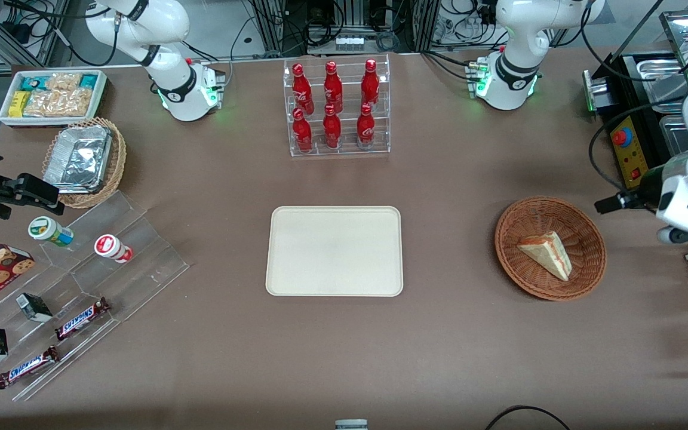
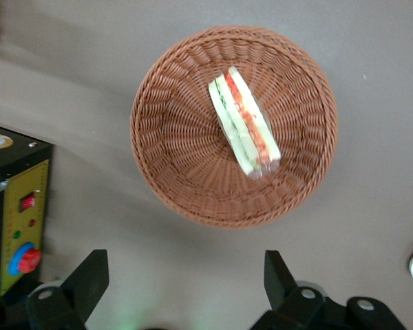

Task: Place sandwich from basket to tray
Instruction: 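Move the open left gripper down over the wrapped sandwich in the basket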

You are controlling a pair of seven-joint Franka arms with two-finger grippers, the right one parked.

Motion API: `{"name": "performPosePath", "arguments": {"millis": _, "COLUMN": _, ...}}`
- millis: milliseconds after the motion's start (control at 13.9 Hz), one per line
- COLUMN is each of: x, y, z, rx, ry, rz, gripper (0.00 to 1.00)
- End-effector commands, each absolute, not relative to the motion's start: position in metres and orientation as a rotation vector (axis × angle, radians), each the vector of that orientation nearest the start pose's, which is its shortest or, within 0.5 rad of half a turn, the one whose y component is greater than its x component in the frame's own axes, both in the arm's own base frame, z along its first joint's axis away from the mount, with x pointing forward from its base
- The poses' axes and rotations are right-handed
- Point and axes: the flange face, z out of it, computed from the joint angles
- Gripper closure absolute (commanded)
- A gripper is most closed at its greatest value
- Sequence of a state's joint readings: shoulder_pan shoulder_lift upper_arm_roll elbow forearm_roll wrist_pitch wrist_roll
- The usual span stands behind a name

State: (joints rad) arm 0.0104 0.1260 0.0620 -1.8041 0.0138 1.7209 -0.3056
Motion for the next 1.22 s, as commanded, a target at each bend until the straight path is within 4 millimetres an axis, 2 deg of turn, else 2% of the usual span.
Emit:
{"name": "performPosePath", "arguments": {"millis": 0, "x": 0.571, "y": 0.04, "z": 0.432, "rx": -3.012, "ry": -0.744, "rz": 0.268, "gripper": 0.0}}
{"name": "performPosePath", "arguments": {"millis": 216, "x": 0.567, "y": 0.037, "z": 0.399, "rx": -3.006, "ry": -0.884, "rz": 0.216, "gripper": 0.0}}
{"name": "performPosePath", "arguments": {"millis": 359, "x": 0.57, "y": 0.035, "z": 0.371, "rx": -3.01, "ry": -1.001, "rz": 0.231, "gripper": 0.0}}
{"name": "performPosePath", "arguments": {"millis": 503, "x": 0.575, "y": 0.034, "z": 0.349, "rx": -2.985, "ry": -1.055, "rz": 0.227, "gripper": 0.0}}
{"name": "performPosePath", "arguments": {"millis": 719, "x": 0.566, "y": 0.035, "z": 0.321, "rx": -2.984, "ry": -1.077, "rz": 0.167, "gripper": 0.0}}
{"name": "performPosePath", "arguments": {"millis": 862, "x": 0.567, "y": 0.035, "z": 0.31, "rx": -2.979, "ry": -1.104, "rz": 0.136, "gripper": 0.0}}
{"name": "performPosePath", "arguments": {"millis": 1150, "x": 0.572, "y": 0.027, "z": 0.306, "rx": -2.971, "ry": -1.149, "rz": 0.106, "gripper": 0.0}}
